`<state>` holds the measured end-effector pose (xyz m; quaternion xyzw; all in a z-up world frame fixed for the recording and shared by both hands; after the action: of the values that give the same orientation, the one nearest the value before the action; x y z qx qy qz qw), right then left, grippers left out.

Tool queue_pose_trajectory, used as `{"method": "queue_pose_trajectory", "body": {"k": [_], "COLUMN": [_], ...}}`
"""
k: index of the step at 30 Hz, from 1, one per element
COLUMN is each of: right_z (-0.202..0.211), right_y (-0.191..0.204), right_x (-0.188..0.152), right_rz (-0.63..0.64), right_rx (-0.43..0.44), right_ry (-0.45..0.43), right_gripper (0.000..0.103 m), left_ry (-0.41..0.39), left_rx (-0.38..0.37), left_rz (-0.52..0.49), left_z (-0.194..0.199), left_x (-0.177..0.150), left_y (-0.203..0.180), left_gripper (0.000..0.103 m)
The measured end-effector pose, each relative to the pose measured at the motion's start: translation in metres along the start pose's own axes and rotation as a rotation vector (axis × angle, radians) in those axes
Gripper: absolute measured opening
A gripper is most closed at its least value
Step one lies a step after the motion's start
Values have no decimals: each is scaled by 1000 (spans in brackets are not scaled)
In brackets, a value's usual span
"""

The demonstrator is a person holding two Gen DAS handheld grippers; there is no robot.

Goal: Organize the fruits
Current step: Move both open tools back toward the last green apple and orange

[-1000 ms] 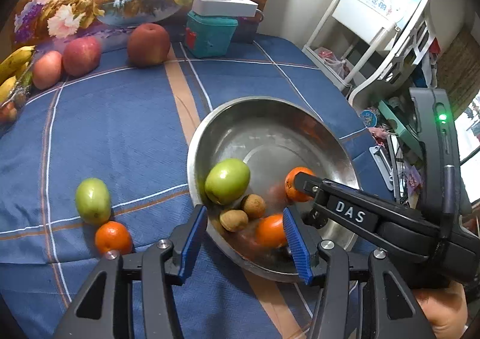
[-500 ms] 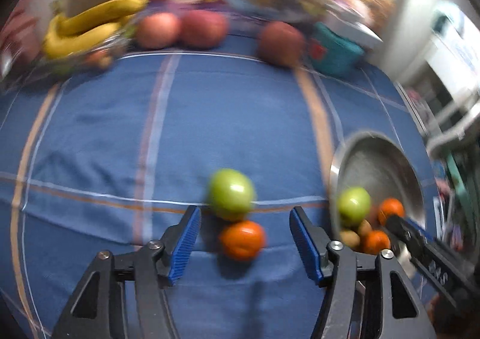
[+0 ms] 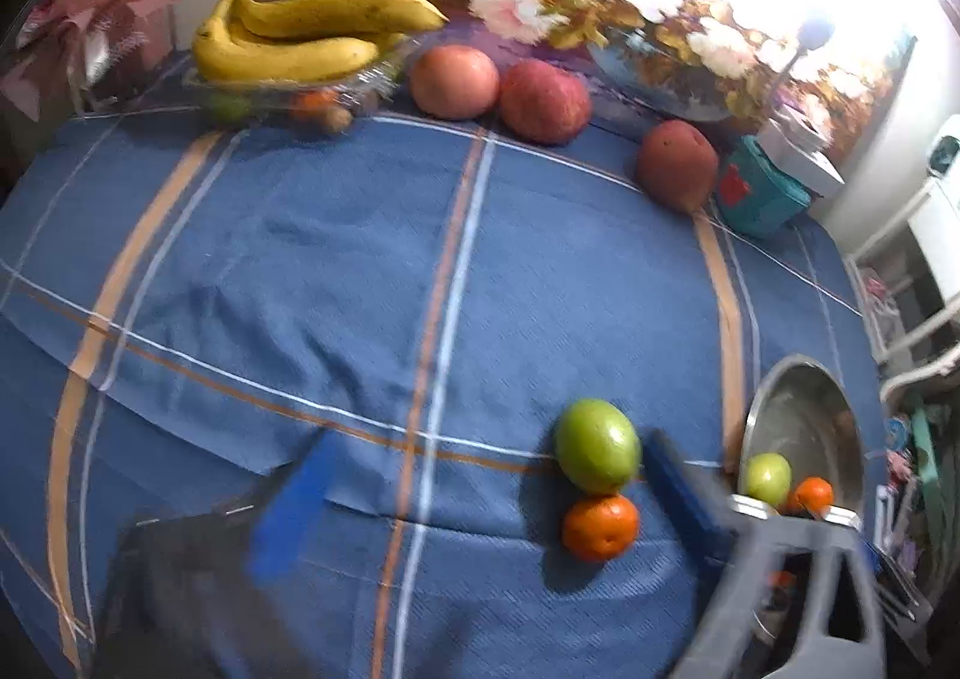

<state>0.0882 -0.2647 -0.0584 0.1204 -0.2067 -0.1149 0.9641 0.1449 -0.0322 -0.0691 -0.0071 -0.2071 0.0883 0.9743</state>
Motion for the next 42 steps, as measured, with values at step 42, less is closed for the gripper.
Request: {"method": "queue_pose_trajectory", "body": {"k": [42], "right_z": [-66], "right_y": [112], "right_x": [-24], "right_rz": [242], "right_rx": [137], "right_ry": [110], "right_gripper": [65], "left_ry": [-87], "left_rx": [-30], "left_rz": [-84], "left_z": [-17], "left_x": [16], "left_y": [17], "left_gripper": [103]}}
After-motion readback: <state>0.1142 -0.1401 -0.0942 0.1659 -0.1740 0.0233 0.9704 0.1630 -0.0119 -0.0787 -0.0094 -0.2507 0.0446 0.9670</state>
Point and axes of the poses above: each gripper's, at about its wrist camera, not at the fingertips, and z roughly against the way its jaws point, y to its left, x to its top, the point moved 6 cm from there along -z, roughly the way its jaws point, and after that the axes turned 12 degrees about x, right-handed, at the moved point
